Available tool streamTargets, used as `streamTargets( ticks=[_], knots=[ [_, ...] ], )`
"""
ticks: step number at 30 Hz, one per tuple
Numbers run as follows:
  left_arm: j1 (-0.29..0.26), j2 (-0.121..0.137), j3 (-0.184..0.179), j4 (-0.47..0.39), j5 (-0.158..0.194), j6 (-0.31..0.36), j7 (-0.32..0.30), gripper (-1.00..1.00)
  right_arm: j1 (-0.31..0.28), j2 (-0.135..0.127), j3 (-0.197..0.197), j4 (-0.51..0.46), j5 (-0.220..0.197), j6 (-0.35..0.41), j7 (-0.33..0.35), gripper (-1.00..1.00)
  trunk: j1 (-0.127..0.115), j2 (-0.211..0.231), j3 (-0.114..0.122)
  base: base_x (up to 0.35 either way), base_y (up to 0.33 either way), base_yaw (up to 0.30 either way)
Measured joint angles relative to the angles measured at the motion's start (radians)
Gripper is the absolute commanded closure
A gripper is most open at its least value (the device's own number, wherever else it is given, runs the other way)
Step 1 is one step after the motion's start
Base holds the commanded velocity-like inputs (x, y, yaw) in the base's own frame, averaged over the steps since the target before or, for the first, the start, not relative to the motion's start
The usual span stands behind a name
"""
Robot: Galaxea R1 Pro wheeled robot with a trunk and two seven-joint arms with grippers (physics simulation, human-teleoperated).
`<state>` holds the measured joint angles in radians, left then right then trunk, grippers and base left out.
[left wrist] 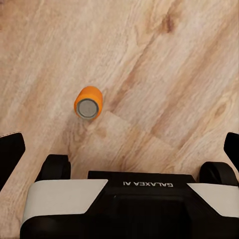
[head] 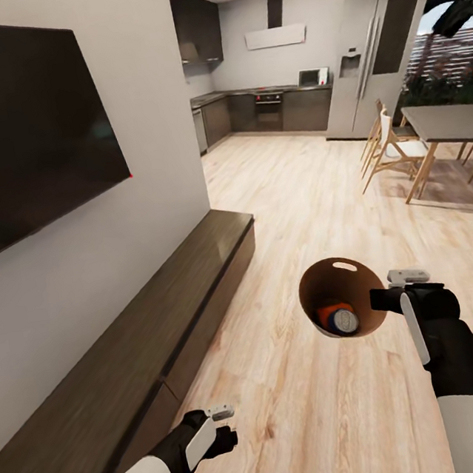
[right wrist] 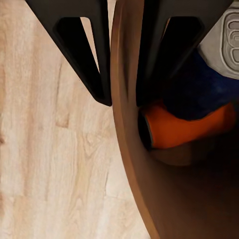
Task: Put the three can of soda from the living room inside the tash can in the kitchen.
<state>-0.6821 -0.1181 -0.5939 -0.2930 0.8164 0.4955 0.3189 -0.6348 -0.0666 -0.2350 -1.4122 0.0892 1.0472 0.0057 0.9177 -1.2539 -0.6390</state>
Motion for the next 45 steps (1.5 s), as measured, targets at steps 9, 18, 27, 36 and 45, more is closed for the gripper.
streamTargets(
  ticks=[9,18,27,36,45],
  knots=[
    [0.004,0.001,0.000,0.000,0.000,-0.001,0.002,-1.00,0.001,0.000,0.000,0.000,-0.003,0.000,0.001,1.00,0.031,-0.056,-0.038,0.000,0.000,0.088],
    [0.004,0.007,-0.001,-0.003,-0.001,0.000,0.002,-1.00,0.005,-0.002,-0.004,0.000,0.002,0.000,0.001,1.00,0.065,-0.119,-0.068,0.000,0.000,0.014],
    [0.004,0.006,-0.001,-0.004,-0.004,0.000,0.005,-1.00,0.005,-0.002,-0.004,0.000,0.001,0.000,0.002,1.00,0.100,-0.182,-0.097,0.000,0.000,0.001],
    [0.004,0.007,-0.001,-0.005,-0.006,0.000,0.010,-1.00,0.005,-0.003,-0.003,0.000,0.001,0.000,0.004,1.00,0.134,-0.245,-0.127,0.000,0.000,0.000],
    [0.004,0.005,-0.001,-0.005,-0.006,-0.001,0.009,-1.00,0.005,-0.005,-0.003,0.000,-0.001,0.000,0.004,1.00,0.169,-0.308,-0.168,0.000,0.000,0.000]
  ],
)
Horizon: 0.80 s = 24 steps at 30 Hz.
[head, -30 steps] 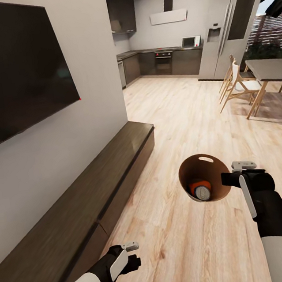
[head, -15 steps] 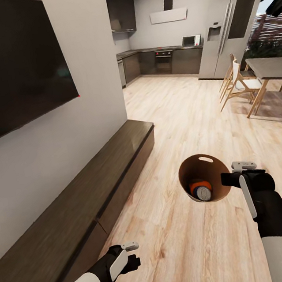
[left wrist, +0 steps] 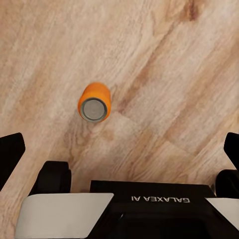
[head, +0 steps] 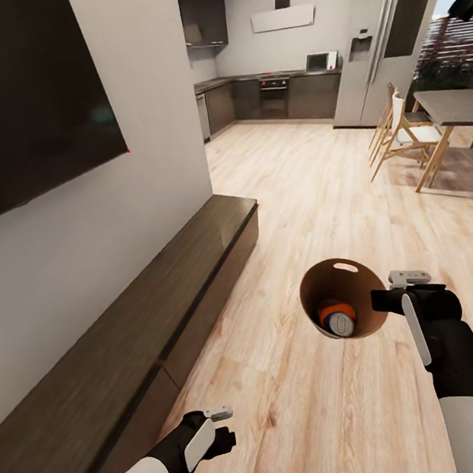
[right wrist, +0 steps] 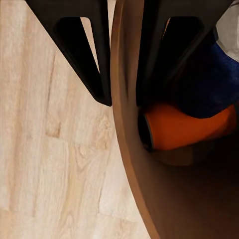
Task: Put the three can of soda from the living room inside the tash can in the kitchen.
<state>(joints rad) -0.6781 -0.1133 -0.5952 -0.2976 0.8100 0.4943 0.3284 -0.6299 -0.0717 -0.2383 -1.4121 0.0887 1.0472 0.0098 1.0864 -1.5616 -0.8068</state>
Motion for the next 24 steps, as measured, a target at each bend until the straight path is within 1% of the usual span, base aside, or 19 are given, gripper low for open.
streamTargets(
  ticks=[7,24],
  knots=[
    [0.000,0.000,0.000,0.000,0.001,0.000,0.000,-1.00,0.000,0.001,-0.002,0.000,-0.003,0.000,0.000,1.00,0.027,-0.049,-0.026,0.000,0.000,0.000],
    [0.000,0.004,0.004,0.002,0.003,0.000,-0.002,-1.00,0.001,0.001,-0.004,0.000,-0.001,0.000,0.000,1.00,0.092,-0.168,-0.080,0.000,0.000,0.000]
  ],
)
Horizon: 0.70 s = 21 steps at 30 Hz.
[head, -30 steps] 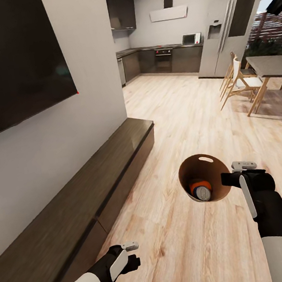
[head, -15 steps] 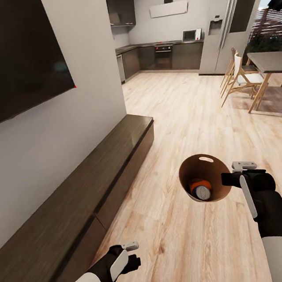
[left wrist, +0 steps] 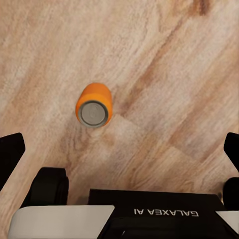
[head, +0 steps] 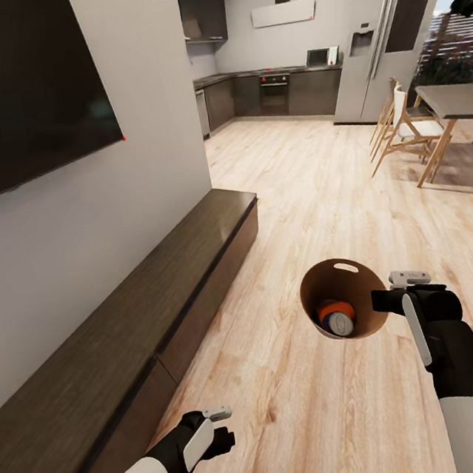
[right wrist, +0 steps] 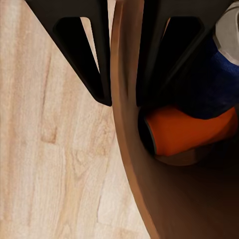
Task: Put the three can of soda from the living room inside the tash can in the kitchen.
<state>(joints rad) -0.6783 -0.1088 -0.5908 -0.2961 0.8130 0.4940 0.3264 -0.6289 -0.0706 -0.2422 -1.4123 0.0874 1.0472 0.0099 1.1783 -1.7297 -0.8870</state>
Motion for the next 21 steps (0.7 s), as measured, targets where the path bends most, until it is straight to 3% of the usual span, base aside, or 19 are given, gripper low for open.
streamTargets(
  ticks=[8,15,21],
  knots=[
    [-0.001,0.007,0.002,0.000,0.003,0.001,-0.009,-1.00,0.000,0.000,0.001,0.000,0.000,0.000,0.000,1.00,0.031,-0.056,-0.025,0.000,0.000,0.000],
    [-0.002,0.032,0.002,0.000,0.003,0.004,-0.015,-1.00,0.000,-0.001,0.001,0.000,0.001,0.000,0.000,1.00,0.058,-0.105,-0.047,0.000,0.000,0.000],
    [-0.003,0.069,0.002,0.000,0.001,0.005,-0.110,-1.00,0.000,-0.001,0.001,0.000,0.002,0.000,0.000,1.00,0.081,-0.147,-0.066,0.000,0.000,0.000]
  ],
)
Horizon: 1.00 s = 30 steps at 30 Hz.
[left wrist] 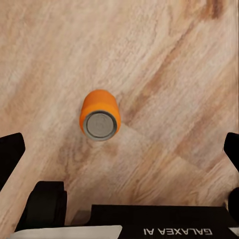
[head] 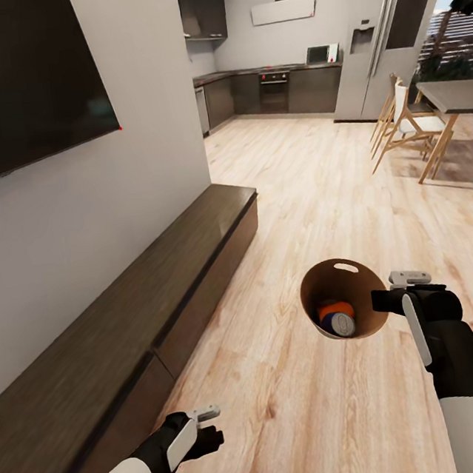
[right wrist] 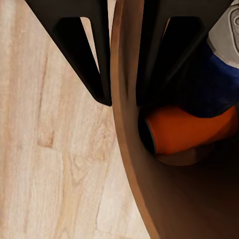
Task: Put the three can of soda from the living room inside the tash can in the kitchen.
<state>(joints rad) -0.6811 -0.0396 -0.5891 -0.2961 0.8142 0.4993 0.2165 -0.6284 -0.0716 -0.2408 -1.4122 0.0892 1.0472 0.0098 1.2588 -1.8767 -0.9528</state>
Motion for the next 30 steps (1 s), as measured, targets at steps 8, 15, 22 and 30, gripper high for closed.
streamTargets(
  ticks=[8,15,22,30],
  knots=[
    [0.000,0.013,0.000,0.000,-0.003,0.001,-0.039,-1.00,0.000,0.001,0.001,0.000,-0.001,0.000,0.000,1.00,0.031,-0.056,-0.025,0.000,0.000,0.000],
    [0.001,0.016,-0.001,0.003,-0.004,-0.001,-0.079,-1.00,0.000,0.002,0.001,0.000,-0.001,0.000,0.000,1.00,0.058,-0.105,-0.047,0.000,0.000,0.000],
    [0.000,0.028,0.000,0.003,-0.004,-0.007,-0.089,-1.00,0.000,0.002,0.001,0.000,0.001,0.000,0.000,1.00,0.084,-0.154,-0.069,0.000,0.000,0.000],
    [0.001,0.047,0.000,0.003,-0.003,-0.014,-0.087,-1.00,0.000,0.001,0.001,0.000,0.001,0.000,0.000,1.00,0.115,-0.210,-0.094,0.000,0.000,0.000]
  ],
)
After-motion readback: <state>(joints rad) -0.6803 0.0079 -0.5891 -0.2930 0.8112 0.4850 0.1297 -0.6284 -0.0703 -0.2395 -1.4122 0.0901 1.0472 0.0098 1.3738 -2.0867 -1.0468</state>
